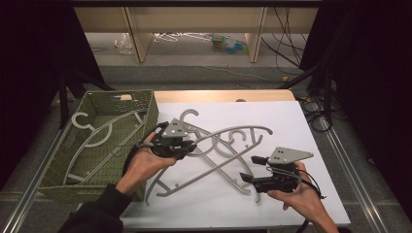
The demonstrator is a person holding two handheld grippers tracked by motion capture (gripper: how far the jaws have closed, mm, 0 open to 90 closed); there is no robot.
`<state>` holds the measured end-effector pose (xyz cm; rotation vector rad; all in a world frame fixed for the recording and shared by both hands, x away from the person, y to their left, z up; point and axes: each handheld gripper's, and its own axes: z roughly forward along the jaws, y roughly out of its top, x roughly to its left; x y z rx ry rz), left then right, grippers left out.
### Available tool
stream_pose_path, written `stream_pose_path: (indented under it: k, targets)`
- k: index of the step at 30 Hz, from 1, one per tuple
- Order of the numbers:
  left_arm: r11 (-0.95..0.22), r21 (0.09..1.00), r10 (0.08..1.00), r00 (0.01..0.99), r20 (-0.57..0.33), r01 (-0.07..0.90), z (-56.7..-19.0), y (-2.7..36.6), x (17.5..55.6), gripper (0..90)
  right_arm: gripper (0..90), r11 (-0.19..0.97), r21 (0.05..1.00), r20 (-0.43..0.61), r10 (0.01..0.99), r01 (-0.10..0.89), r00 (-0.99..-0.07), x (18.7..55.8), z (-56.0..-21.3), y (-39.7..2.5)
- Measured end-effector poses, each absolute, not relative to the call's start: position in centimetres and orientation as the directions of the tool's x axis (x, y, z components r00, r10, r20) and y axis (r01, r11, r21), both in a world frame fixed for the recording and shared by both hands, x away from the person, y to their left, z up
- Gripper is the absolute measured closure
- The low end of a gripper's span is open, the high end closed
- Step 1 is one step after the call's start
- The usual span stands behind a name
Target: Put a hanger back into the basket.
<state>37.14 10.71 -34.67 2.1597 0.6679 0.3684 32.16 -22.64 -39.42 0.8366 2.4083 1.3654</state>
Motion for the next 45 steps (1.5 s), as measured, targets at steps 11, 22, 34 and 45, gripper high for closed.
stream_pose_path:
  k: [11,22,34,45]
  targets:
    - [-0.416,0.845,0.604,0.797,-0.02,0.336,-29.7,15.1,35.6,81.8,30.8,0.415,0.83,0.083,0.57,0.374,-0.817,32.0,-40.6,-22.1]
    - [-0.383,0.865,0.712,0.701,0.052,0.325,-24.8,21.6,36.5,81.9,29.5,0.41,0.829,0.082,0.582,0.379,-0.809,32.2,-40.7,-22.5]
    - [-0.419,0.824,0.802,0.581,0.14,0.38,-26.5,28.2,39.4,81.8,24.8,0.391,0.83,0.093,0.607,0.398,-0.79,32.3,-41.1,-22.7]
    - [-0.46,0.779,0.837,0.502,0.219,0.426,-28.6,32.3,41.0,81.8,25.0,0.386,0.824,0.108,0.612,0.415,-0.783,32.4,-41.2,-22.7]
